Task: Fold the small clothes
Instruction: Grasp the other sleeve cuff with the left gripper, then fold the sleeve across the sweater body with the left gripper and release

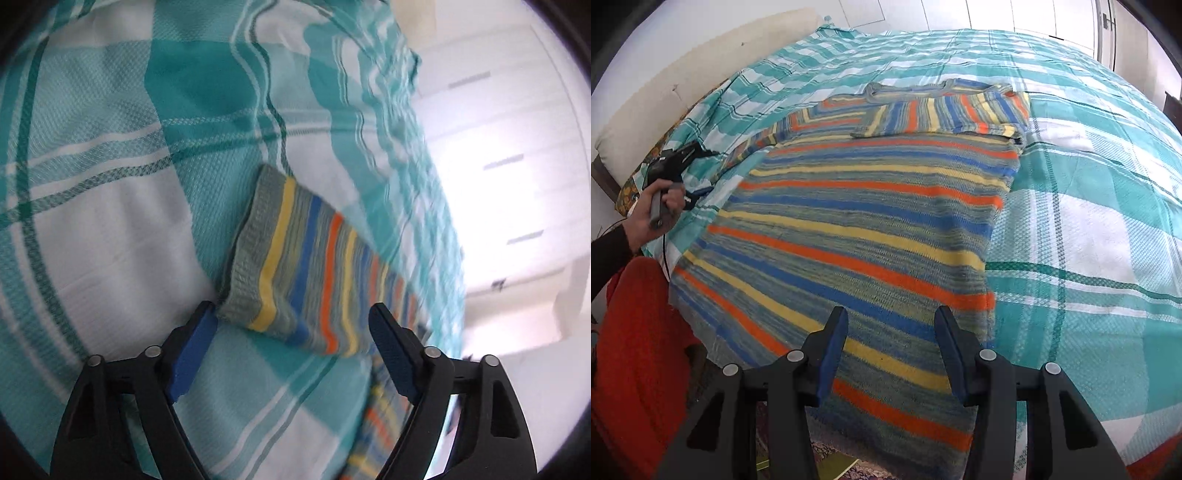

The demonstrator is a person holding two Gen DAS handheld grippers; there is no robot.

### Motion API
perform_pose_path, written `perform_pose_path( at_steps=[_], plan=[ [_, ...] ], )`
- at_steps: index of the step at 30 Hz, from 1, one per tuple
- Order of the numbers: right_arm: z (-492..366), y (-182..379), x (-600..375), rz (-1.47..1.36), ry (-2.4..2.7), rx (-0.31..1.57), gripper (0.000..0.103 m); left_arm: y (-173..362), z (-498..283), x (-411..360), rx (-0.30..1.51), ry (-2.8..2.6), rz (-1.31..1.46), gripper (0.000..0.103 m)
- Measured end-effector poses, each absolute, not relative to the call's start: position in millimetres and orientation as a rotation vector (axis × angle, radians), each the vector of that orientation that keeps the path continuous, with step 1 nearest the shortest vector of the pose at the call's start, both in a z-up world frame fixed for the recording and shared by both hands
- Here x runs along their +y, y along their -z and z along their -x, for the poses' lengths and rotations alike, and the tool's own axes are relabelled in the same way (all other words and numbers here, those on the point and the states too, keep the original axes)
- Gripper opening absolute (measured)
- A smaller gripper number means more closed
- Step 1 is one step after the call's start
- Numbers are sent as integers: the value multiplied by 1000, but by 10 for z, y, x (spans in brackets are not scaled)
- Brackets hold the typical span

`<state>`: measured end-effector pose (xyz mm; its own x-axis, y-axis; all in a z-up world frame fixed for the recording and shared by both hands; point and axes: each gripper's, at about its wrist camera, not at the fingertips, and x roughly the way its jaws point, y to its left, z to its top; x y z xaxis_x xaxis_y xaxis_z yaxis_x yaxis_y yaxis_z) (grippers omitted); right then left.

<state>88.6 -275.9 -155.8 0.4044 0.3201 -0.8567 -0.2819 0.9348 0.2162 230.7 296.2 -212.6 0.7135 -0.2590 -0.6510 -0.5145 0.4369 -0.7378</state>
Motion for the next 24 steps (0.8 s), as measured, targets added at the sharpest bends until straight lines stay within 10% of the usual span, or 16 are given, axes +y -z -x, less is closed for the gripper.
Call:
perform_pose_path(
  at_steps=[3,10,17,24],
  plan=[
    [-891,1581,-2760,-40,-380,1094,49,2231,-2430,2998,809,-148,1177,5],
    [-852,1550,-2796,-61,-388,1076,49,1472,-2760,2752,807,-206,756,3],
    [-830,1555,-2747,-63,-419,1075,49,476,-3188,902,712,175,225,4],
    [-822,1512,-2791,-85,-411,1060,49,1127,-2993,-979,936,525,-65,24]
  ],
)
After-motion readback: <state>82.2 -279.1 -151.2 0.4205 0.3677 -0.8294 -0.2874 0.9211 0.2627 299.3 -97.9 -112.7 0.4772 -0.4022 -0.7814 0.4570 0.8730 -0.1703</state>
